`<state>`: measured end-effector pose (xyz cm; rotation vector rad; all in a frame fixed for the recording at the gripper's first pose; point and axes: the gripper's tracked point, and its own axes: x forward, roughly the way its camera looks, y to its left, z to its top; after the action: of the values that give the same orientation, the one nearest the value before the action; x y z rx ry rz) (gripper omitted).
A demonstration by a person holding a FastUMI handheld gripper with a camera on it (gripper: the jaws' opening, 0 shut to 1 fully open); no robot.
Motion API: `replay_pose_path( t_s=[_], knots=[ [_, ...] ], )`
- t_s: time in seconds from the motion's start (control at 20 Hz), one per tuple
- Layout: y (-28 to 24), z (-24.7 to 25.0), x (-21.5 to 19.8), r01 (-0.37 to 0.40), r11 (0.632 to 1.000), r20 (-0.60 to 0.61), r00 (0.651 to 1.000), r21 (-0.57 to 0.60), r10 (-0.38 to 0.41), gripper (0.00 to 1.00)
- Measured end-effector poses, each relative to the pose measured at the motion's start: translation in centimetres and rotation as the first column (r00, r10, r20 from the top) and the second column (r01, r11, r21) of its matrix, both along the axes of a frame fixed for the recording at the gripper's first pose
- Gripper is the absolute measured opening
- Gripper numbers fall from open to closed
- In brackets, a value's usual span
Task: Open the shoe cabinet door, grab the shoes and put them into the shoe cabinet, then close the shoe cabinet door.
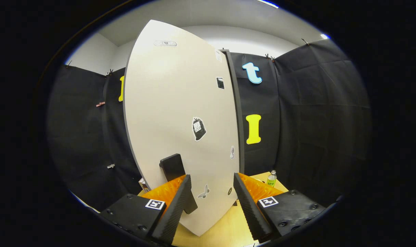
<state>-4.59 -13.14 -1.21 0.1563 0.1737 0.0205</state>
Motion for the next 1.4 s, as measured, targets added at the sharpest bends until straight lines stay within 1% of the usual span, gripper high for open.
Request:
replay_pose_path(
  t_s=[0.15, 0.4, 0.6, 0.9, 0.95, 1.0, 1.25, 1.4],
  knots=[
    [2.1, -0.1, 0.5, -0.015, 1.000, -0.001, 1.000, -0.005, 0.015, 0.84],
    [3.8, -0.1, 1.2, -0.019, 1.000, -0.001, 1.000, -0.010, 0.019, 0.84],
    [4.7, 0.0, 1.4, -0.026, 0.999, -0.004, 1.000, -0.021, 0.025, 0.84],
    [5.0, 0.3, 1.4, -0.011, 0.999, 0.006, 1.000, -0.042, 0.011, 0.84],
    [5.1, 0.4, 1.3, -0.012, 0.999, 0.006, 1.000, -0.048, 0.012, 0.84],
    [5.2, 0.4, 1.2, -0.010, 0.999, 0.007, 1.000, -0.053, 0.011, 0.88],
    [5.2, 0.4, 1.0, -0.003, 0.998, 0.014, 1.000, -0.062, 0.004, 0.88],
    [5.2, 0.5, 0.9, -0.001, 0.998, 0.018, 1.000, -0.062, 0.002, 0.93]
  ],
)
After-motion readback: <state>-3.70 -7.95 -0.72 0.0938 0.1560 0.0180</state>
